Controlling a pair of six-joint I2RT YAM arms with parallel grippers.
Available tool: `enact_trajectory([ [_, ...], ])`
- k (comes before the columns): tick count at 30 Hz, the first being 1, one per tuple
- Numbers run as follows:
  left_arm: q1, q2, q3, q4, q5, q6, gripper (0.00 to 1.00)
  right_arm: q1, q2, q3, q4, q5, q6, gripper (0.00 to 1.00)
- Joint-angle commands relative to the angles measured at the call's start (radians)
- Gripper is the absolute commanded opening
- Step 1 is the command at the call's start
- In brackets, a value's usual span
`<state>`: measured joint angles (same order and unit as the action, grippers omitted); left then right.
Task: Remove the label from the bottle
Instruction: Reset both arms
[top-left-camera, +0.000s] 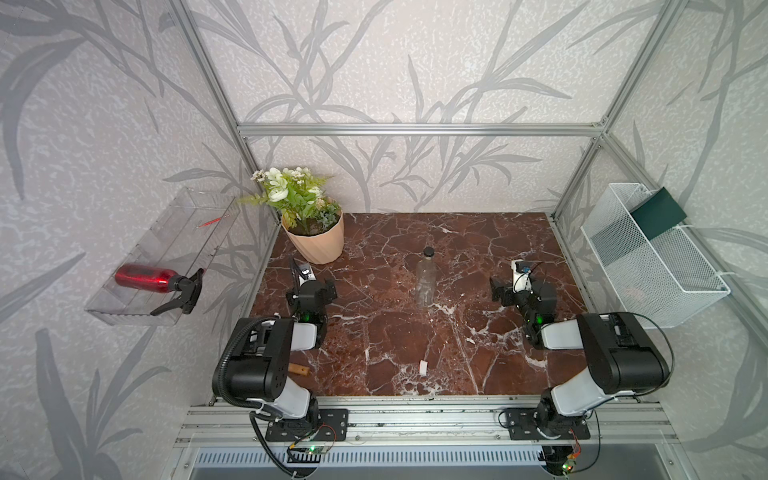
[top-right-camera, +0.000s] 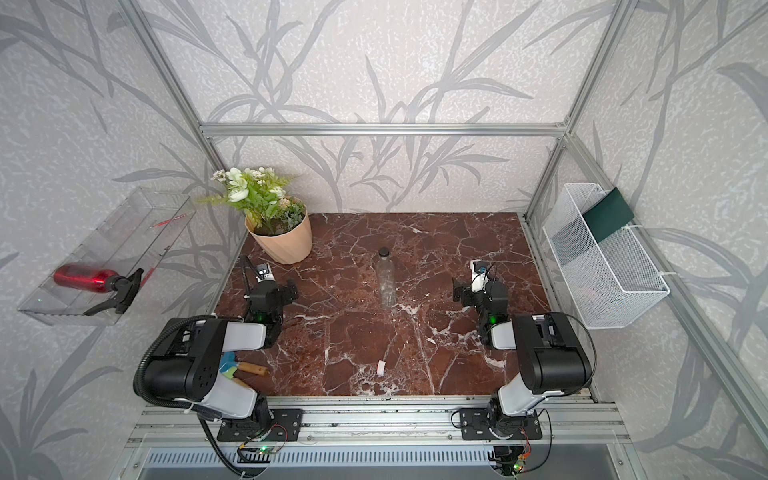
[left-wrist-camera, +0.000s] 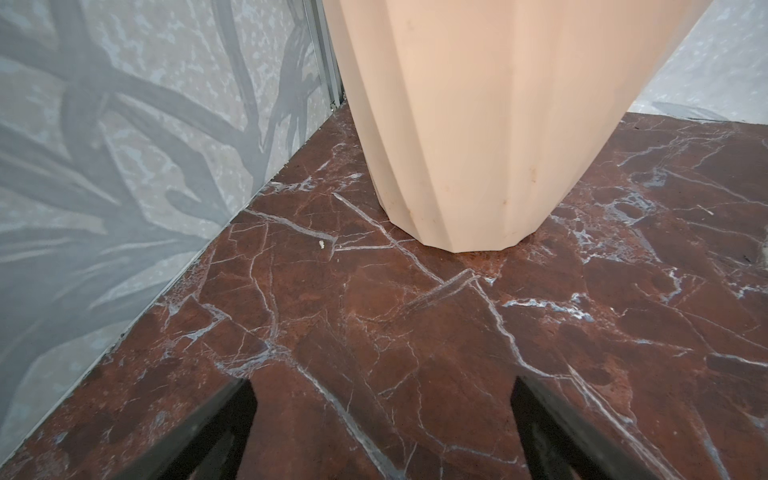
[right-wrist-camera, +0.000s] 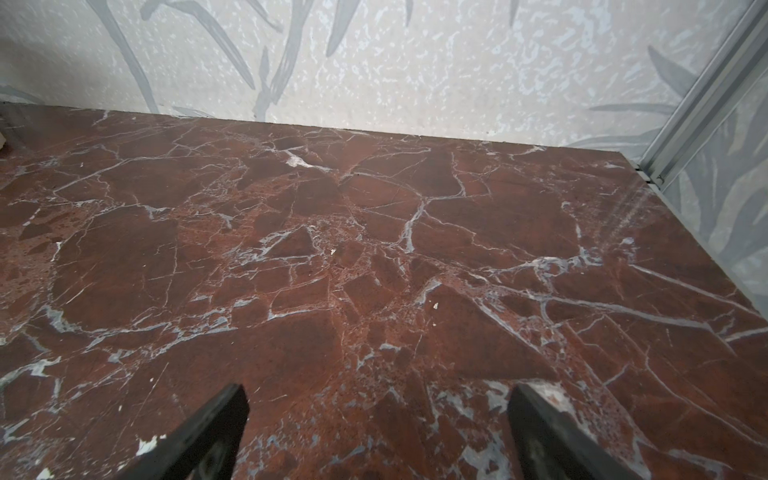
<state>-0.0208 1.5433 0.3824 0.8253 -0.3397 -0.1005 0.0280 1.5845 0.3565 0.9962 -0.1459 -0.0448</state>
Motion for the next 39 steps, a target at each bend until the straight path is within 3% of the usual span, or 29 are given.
enact_trajectory([
  [1, 0.007, -0.018, 0.012, 0.014, 0.001, 0.006, 0.99, 0.004, 0.002, 0.016, -0.013, -0.018, -0.012, 0.99],
  [39, 0.006, -0.017, 0.012, 0.012, 0.001, 0.005, 0.99, 0.043, -0.001, 0.017, -0.019, 0.028, -0.046, 0.99],
])
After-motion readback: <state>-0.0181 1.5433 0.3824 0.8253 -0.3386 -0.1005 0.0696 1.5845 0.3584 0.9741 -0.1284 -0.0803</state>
